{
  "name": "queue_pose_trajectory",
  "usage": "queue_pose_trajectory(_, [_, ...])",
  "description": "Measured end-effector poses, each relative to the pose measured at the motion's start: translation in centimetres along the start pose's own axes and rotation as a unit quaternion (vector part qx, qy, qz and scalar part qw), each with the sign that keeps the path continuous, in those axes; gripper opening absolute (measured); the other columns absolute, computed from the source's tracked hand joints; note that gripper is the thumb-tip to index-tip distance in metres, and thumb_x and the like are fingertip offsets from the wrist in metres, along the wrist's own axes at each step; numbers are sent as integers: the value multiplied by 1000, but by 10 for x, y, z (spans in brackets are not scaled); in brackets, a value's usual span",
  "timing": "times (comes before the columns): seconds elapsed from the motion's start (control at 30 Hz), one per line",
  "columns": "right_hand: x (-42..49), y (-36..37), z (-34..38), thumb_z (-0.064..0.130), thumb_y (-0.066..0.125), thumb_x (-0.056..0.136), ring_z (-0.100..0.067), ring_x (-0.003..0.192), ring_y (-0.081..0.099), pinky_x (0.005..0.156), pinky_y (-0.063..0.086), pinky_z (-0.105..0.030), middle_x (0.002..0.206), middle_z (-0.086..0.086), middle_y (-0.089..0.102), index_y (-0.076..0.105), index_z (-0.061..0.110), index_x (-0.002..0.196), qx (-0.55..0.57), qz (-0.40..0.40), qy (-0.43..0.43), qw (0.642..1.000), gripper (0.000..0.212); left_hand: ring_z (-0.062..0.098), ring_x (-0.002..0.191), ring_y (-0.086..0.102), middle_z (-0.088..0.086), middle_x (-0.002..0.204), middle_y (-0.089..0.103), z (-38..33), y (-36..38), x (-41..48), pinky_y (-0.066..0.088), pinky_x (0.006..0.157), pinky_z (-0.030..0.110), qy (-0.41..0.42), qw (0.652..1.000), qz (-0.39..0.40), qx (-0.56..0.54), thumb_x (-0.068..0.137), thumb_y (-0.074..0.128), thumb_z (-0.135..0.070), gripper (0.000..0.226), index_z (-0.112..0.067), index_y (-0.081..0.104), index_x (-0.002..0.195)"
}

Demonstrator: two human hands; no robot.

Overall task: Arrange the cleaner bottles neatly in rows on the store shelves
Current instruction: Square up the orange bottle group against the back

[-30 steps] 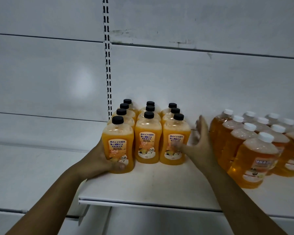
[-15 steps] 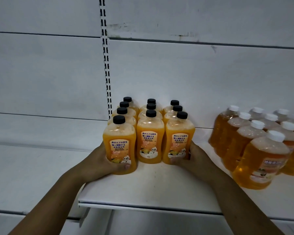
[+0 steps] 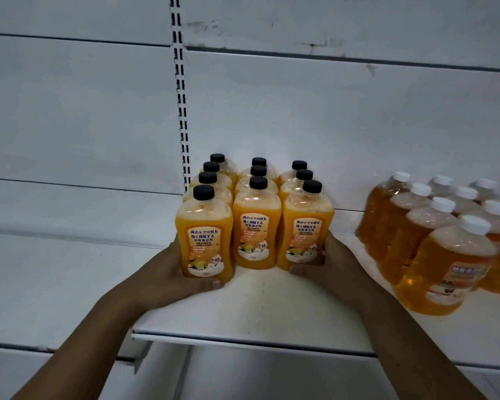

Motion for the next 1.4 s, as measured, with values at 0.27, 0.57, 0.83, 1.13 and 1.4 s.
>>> queue_pose_trajectory(0.27, [-1,0,2,20,88,78,26,99,60,74,48,-1,119,31,61,49,43,126,3,-7,5,1000,67,1,125,64,-27,137,65,-2,1,-3,54,109,40,2,1000,-7,-18,73,91,-57,84,-48,48,145])
queue_pose_trajectory(0.57, [9,-21,54,33,93,55,-3,128,49,101,53,-38,169,13,27,3,43,164,51,-58,-26,997,141,4,137,56,-26,165,33,-31,-30,7,58,101,33,68,984,-98,-129,41,92,-78,147,-65,2,157])
queue_pose_trajectory(0.83, [25,-14,60,29,99,64,-21,138,53,106,54,-53,161,11,41,20,42,163,11,-105,-69,992,128,8,117,69,-32,133,60,-52,-28,24,64,85,30,100,984,-106,-101,48,93,-65,125,-49,34,157])
queue_pose_trajectory(1.13, [22,-26,37,9,101,59,5,113,65,81,62,-25,143,20,52,26,65,148,12,-18,-62,998,129,25,124,69,-21,144,57,-40,-28,26,61,95,54,95,988,-57,-108,52,102,-29,137,-50,21,161])
queue_pose_trajectory(1.4, [28,-25,29,17,101,58,-1,119,64,87,62,-27,149,13,50,25,59,151,0,-39,-70,997,126,22,119,71,-20,143,57,-38,-29,31,64,91,49,119,987,-87,-61,55,100,-32,132,-49,22,161])
Point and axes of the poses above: each hand's wrist, its own x-axis towards the middle knuckle, its own y-axis out of the palm, z = x × y, the point moved 2 cm from there along x, towards the middle knuckle
